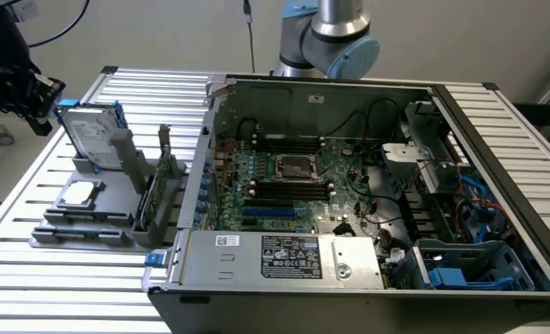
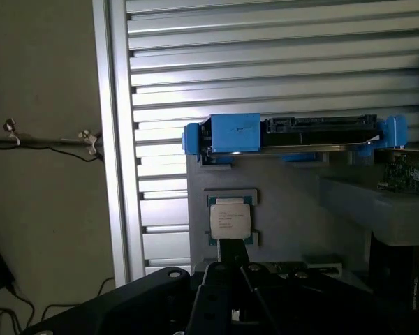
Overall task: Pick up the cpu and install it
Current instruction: 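Pick up the cpu and move it towards the insertion slot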
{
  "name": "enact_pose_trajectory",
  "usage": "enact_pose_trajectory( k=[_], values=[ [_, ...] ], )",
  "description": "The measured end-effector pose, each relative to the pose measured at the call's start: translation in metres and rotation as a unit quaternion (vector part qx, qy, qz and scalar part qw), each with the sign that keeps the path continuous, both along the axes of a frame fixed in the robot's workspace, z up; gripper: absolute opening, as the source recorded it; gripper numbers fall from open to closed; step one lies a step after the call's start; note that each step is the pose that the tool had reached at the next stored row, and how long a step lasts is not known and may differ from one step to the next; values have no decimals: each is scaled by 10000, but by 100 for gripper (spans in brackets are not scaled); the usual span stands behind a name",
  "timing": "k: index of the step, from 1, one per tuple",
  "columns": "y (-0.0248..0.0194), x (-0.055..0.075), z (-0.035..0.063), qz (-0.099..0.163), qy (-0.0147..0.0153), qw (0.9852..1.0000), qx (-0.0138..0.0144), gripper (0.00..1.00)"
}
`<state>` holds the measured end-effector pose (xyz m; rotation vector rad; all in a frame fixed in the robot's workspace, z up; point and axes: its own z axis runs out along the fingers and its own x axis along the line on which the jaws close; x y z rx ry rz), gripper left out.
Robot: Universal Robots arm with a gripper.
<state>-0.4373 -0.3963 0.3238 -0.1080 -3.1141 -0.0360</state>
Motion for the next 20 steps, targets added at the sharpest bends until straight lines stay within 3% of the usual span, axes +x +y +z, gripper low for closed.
enact_pose_trajectory(
  k=[5,8,9,10,13,15,16,17,20],
  values=[
    [0,0,0,0,0,10000,0,12],
    [0,0,0,0,0,10000,0,24],
    [0,0,0,0,0,10000,0,24],
    [0,0,0,0,0,10000,0,36],
    [0,0,0,0,0,10000,0,42],
    [0,0,-8,0,-7,10000,0,53],
    [-1,0,-25,1,-8,10000,0,53],
    [-1,-1,-43,1,-8,10000,0,60],
    [-2,-6,-98,0,-9,10000,0,60]
  ],
)
